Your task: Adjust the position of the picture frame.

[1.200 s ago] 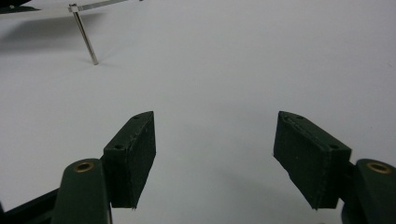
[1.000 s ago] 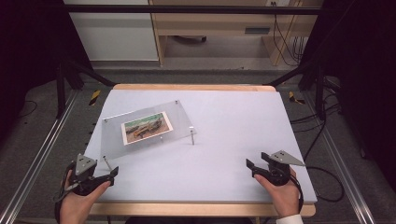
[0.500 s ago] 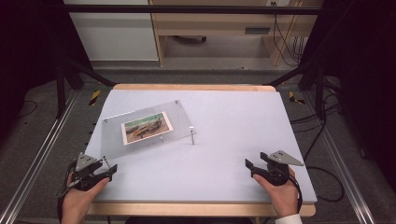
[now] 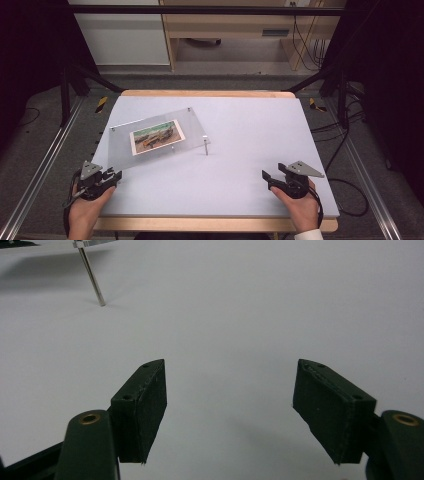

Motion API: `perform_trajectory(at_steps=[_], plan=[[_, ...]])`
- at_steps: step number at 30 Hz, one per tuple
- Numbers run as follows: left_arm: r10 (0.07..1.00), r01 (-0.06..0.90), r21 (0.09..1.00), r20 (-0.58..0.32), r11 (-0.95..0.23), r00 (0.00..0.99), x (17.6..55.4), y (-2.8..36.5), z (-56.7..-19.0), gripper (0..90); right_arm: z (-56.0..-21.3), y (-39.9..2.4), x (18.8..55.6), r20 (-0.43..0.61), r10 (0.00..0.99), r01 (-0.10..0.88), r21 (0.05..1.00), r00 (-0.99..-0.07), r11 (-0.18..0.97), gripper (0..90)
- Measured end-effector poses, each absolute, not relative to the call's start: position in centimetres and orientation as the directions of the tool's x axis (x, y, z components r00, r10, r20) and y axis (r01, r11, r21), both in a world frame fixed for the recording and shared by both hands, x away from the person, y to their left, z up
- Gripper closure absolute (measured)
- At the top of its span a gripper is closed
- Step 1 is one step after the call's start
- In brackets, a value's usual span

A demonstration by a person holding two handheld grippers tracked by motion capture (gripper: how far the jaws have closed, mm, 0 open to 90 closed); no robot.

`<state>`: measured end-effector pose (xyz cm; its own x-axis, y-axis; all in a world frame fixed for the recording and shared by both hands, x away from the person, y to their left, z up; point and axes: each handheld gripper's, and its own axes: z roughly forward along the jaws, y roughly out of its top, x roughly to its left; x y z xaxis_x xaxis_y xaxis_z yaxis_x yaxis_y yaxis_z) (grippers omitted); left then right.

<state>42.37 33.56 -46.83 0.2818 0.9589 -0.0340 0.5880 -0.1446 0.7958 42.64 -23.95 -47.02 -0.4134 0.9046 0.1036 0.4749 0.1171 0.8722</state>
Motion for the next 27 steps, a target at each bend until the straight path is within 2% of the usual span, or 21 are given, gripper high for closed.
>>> perform_trajectory(at_steps=[8, 18, 27], plan=[[0.959, 0.593, 0.794, -0.044, -0.137, 0.280, 42.44, 33.66, -46.96, 66.5, -47.03, -23.89, 42.65, 0.101, 0.903, 0.474, 0.872, -0.417, 0.121, 29.7], [0.961, 0.583, 0.802, -0.046, -0.127, 0.273, 42.71, 33.91, -47.07, 68.0, -47.07, -23.79, 42.68, 0.099, 0.904, 0.477, 0.870, -0.416, 0.124, 29.7], [0.957, 0.569, 0.815, -0.068, -0.111, 0.283, 42.71, 33.74, -46.99, 77.9, -47.05, -23.56, 42.76, 0.092, 0.903, 0.470, 0.873, -0.420, 0.130, 31.7]])
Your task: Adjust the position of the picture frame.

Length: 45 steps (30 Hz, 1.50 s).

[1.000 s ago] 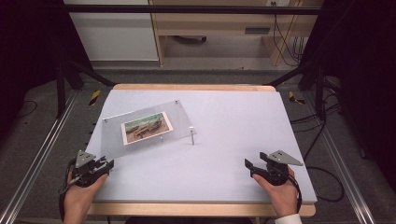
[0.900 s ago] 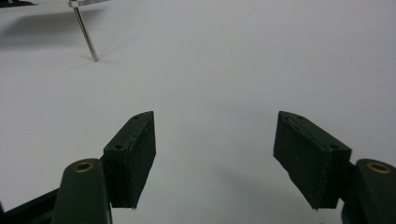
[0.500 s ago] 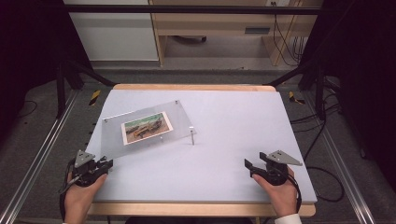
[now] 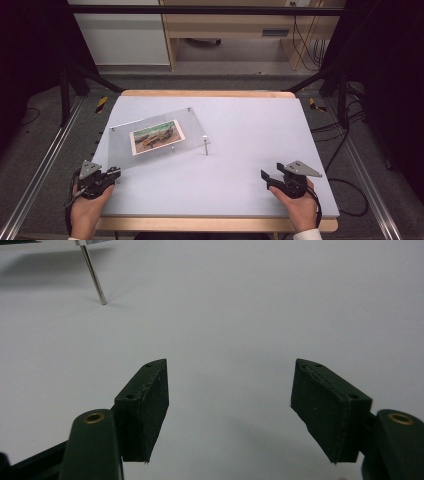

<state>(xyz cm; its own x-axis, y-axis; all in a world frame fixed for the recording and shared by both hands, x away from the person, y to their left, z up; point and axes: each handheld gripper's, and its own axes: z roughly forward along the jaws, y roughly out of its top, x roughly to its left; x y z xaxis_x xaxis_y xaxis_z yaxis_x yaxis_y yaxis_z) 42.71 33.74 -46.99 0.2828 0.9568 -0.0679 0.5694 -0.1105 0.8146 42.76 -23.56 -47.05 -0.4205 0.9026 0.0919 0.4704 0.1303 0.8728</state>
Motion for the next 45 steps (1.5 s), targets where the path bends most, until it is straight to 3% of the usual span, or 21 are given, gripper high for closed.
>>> perform_trajectory(at_steps=[11, 19, 29, 45], plan=[[0.953, 0.578, 0.813, -0.115, -0.072, 0.279, 42.8, 33.9, -46.9, 82.9, -46.7, -22.8, 42.7, 0.089, 0.885, 0.441, 0.887, -0.457, 0.139, 44.8], [0.951, 0.578, 0.813, -0.121, -0.071, 0.286, 42.8, 33.9, -46.8, 83.8, -44.6, -18.7, 44.1, 0.068, 0.835, 0.385, 0.905, -0.546, 0.179, 55.2], [0.942, 0.593, 0.803, -0.153, -0.058, 0.299, 42.8, 34.0, -46.4, 84.0, -43.4, -11.5, 48.1, 0.028, 0.775, 0.372, 0.888, -0.632, 0.271, 55.6], [0.930, 0.594, 0.804, -0.206, -0.017, 0.306, 42.8, 34.1, -45.9, 84.1, -45.5, -8.5, 50.9, 0.017, 0.793, 0.360, 0.897, -0.609, 0.257, 59.7]])
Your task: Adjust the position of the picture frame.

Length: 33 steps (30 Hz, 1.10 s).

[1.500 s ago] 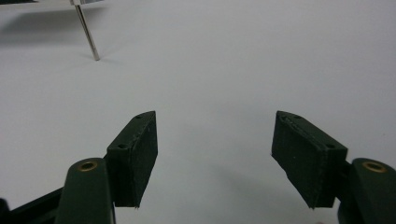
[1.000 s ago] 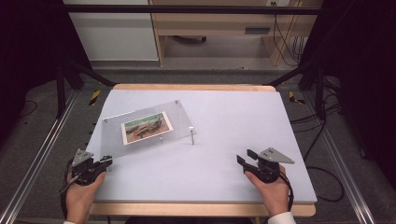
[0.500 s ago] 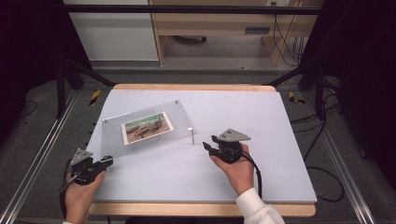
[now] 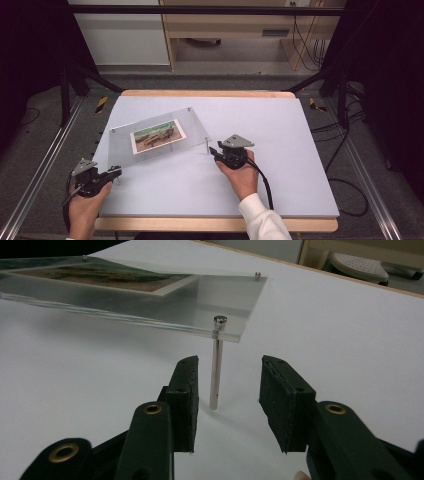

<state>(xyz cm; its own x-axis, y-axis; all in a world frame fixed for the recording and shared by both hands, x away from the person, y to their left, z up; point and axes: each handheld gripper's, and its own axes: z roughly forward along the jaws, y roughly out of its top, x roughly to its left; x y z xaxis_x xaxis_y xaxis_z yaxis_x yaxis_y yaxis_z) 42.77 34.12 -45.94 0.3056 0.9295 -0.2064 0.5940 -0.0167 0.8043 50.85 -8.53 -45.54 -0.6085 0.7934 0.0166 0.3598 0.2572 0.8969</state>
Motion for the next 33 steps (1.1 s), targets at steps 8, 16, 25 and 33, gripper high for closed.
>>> perform_trajectory(at_steps=[8, 16, 25, 33], plan=[[0.926, 0.592, 0.806, -0.215, -0.011, 0.311, 42.8, 34.1, -45.8, 84.1, -46.9, -7.3, 52.0, 0.042, 0.795, 0.375, 0.896, -0.605, 0.238, 60.1], [0.923, 0.589, 0.808, -0.222, -0.007, 0.314, 42.7, 34.1, -45.8, 84.2, -47.8, -6.2, 53.3, 0.092, 0.801, 0.386, 0.904, -0.592, 0.181, 64.9], [0.922, 0.588, 0.808, -0.223, -0.006, 0.315, 42.7, 34.1, -45.7, 84.2, -48.1, -6.3, 54.2, 0.117, 0.794, 0.387, 0.908, -0.597, 0.158, 70.9], [0.922, 0.588, 0.809, -0.222, -0.007, 0.317, 42.7, 34.1, -45.7, 84.2, -47.8, -5.6, 54.8, 0.117, 0.792, 0.382, 0.911, -0.599, 0.155, 73.4]])
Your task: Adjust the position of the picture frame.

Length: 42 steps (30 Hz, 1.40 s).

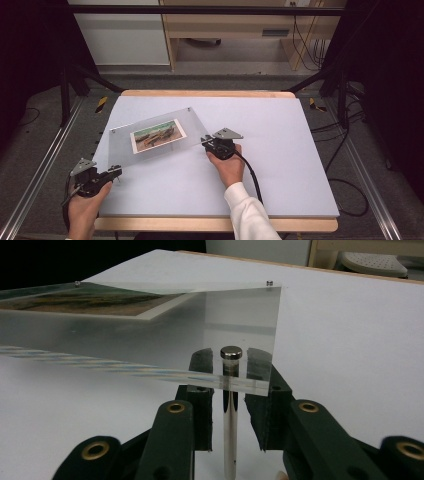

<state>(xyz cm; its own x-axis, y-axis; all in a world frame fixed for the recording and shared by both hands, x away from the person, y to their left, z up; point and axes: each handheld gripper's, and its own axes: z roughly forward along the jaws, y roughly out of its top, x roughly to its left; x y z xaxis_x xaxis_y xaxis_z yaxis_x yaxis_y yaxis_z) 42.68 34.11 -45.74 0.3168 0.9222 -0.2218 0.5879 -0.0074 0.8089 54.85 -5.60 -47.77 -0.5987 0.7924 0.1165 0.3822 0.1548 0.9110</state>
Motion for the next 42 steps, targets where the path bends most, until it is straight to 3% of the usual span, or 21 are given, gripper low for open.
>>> perform_trajectory(at_steps=[11, 28, 42], plan=[[0.922, 0.582, 0.813, -0.222, -0.003, 0.316, 42.67, 34.12, -45.71, 84.2, -48.07, -5.26, 55.12, 0.129, 0.787, 0.356, 0.927, -0.603, 0.120, 84.4], [0.925, 0.515, 0.857, -0.202, 0.008, 0.323, 43.04, 33.91, -46.28, 82.6, -47.48, -5.17, 55.28, 0.133, 0.788, 0.371, 0.920, -0.601, 0.128, 84.9], [0.931, 0.526, 0.851, -0.199, 0.010, 0.304, 43.10, 33.84, -46.18, 83.8, -47.52, -5.10, 55.46, 0.148, 0.786, 0.386, 0.914, -0.600, 0.123, 83.9]])
